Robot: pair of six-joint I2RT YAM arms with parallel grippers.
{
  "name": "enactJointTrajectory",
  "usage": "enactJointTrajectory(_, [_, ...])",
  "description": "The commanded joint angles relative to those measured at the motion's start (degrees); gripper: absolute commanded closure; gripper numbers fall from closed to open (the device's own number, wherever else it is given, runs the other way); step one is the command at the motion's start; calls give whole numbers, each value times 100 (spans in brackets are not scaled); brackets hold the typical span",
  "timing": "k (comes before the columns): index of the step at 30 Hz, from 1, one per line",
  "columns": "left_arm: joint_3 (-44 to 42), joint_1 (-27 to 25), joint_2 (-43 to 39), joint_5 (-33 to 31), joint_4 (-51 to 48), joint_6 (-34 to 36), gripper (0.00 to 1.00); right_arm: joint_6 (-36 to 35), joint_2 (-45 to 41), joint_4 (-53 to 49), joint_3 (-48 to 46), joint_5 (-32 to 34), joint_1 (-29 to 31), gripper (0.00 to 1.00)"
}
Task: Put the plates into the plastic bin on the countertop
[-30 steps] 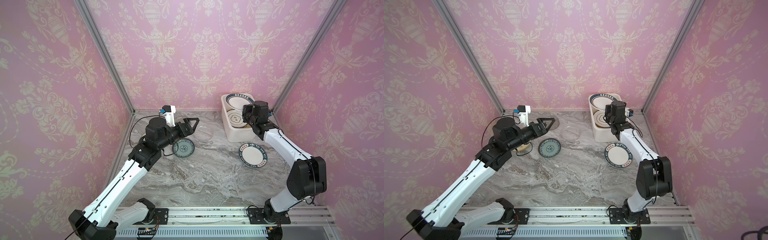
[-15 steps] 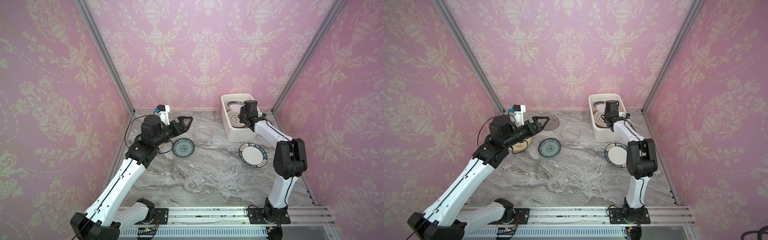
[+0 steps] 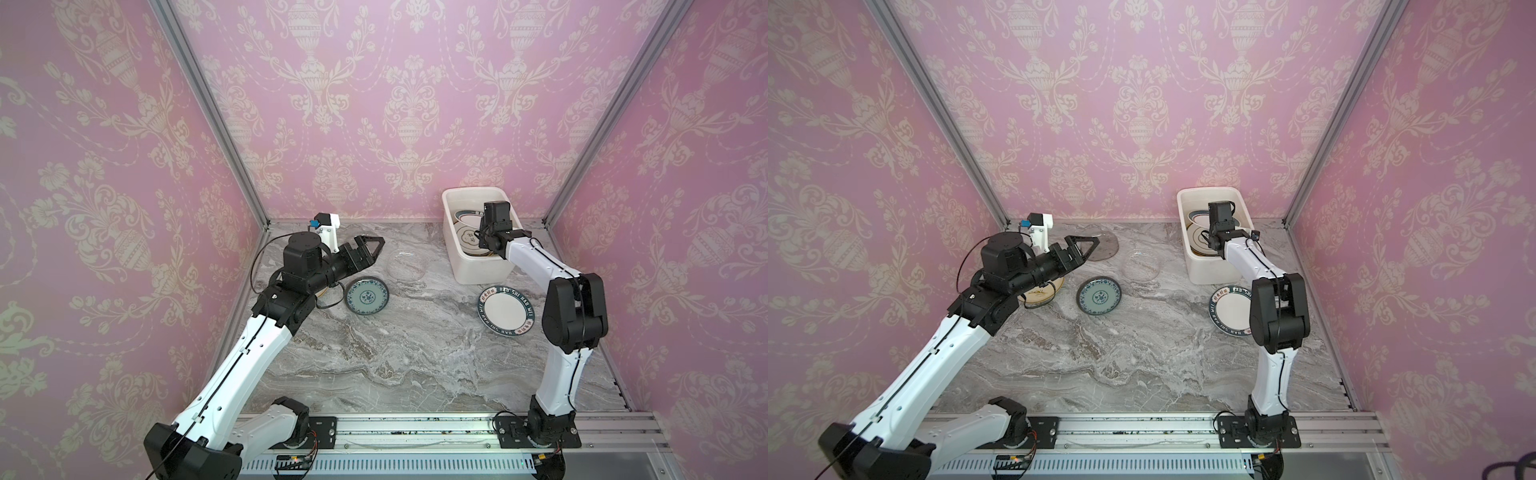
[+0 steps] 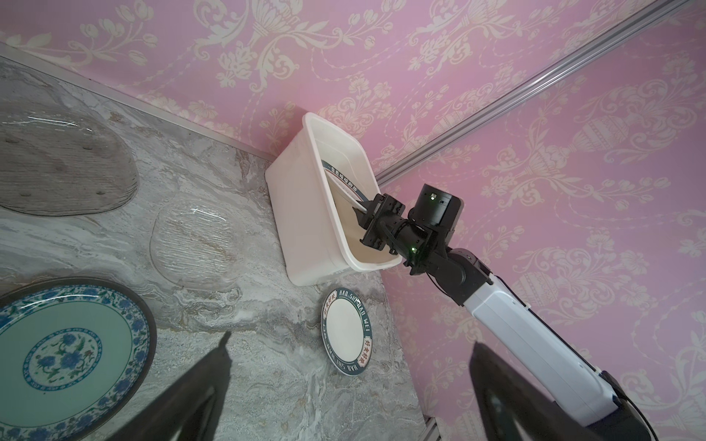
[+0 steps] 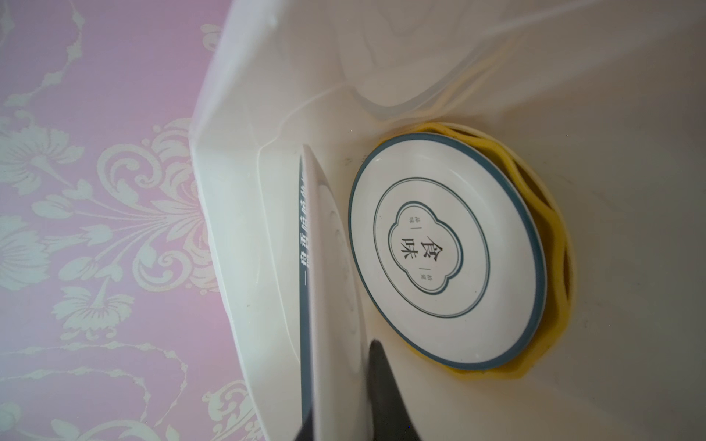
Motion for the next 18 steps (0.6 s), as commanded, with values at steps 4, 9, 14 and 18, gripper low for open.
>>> enactJointTrajectory(4, [-165,97,-56,219,-98,9,1,283,298,-262,376,225,26,100])
enactJointTrajectory(9, [-285,143,-89,254,-100,-39,1,335,513,-288,606,222,47,99])
enactJointTrajectory(14, [-387,229,-119,278,-74,-79,1,445,679,-341,768,268,69,98])
enactJointTrajectory(18, [-416,308,-172,326,-148,-88,1,494,829,-477,952,290,88,97])
